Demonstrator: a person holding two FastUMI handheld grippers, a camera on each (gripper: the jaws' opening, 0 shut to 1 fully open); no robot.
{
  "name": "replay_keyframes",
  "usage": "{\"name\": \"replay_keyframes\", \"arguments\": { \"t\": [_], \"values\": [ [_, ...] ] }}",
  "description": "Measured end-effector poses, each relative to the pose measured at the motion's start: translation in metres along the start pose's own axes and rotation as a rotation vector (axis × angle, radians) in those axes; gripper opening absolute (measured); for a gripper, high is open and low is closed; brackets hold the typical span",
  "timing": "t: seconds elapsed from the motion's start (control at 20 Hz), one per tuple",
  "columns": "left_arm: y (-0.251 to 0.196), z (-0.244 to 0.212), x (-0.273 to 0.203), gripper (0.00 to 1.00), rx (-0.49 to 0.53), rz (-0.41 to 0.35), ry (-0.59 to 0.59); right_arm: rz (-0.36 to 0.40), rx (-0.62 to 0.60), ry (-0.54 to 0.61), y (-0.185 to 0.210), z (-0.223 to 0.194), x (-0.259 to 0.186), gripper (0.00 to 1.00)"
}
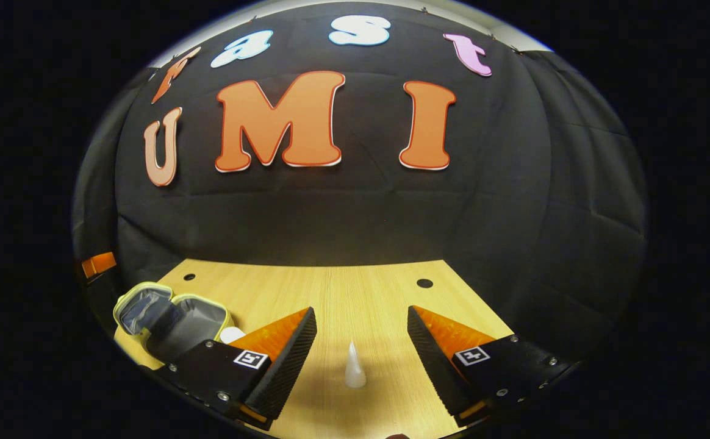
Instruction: First open the suitcase, pack the skin care products into it, and then close the suitcase.
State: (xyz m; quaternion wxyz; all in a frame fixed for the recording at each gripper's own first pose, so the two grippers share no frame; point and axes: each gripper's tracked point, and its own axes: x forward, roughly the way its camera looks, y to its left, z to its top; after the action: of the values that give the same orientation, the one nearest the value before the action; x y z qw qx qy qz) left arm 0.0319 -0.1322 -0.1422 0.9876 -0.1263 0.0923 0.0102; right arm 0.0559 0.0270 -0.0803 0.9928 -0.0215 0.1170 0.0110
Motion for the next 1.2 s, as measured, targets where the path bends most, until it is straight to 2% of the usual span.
{"name": "replay_keyframes", "arguments": {
  "t": [0.1, 0.2, 0.3, 0.45, 0.6, 0.7, 0.9, 1.2],
  "values": [
    [-0.052, -0.015, -0.003, 0.97, 0.136, -0.032, -0.023, -0.008, 0.002, 0.009, -0.012, -0.009, 0.003, 0.95],
    [-0.109, -0.042, -0.013, 0.97, 0.223, -0.107, 0.007, -0.019, 0.021, 0.029, -0.021, -0.022, 0.005, 0.95],
    [-0.160, -0.082, -0.018, 0.98, 0.272, -0.202, 0.058, -0.026, 0.043, 0.056, -0.029, -0.036, 0.005, 0.96],
    [-0.201, -0.138, -0.024, 0.99, 0.288, -0.266, 0.132, -0.057, 0.032, 0.084, -0.046, -0.052, 0.004, 0.96],
    [-0.217, -0.183, -0.021, 0.99, 0.292, -0.291, 0.171, -0.081, 0.011, 0.114, -0.061, -0.067, 0.003, 0.96],
    [-0.225, -0.197, -0.017, 0.99, 0.334, -0.301, 0.164, -0.088, -0.004, 0.137, -0.067, -0.076, 0.005, 0.96],
    [-0.231, -0.237, 0.011, 0.99, 0.355, -0.251, 0.199, -0.088, -0.027, 0.172, -0.069, -0.092, 0.004, 0.96],
    [-0.254, -0.262, 0.035, 0.99, 0.404, -0.300, 0.180, -0.096, -0.050, 0.232, -0.081, -0.114, -0.003, 0.96]
  ]
}}
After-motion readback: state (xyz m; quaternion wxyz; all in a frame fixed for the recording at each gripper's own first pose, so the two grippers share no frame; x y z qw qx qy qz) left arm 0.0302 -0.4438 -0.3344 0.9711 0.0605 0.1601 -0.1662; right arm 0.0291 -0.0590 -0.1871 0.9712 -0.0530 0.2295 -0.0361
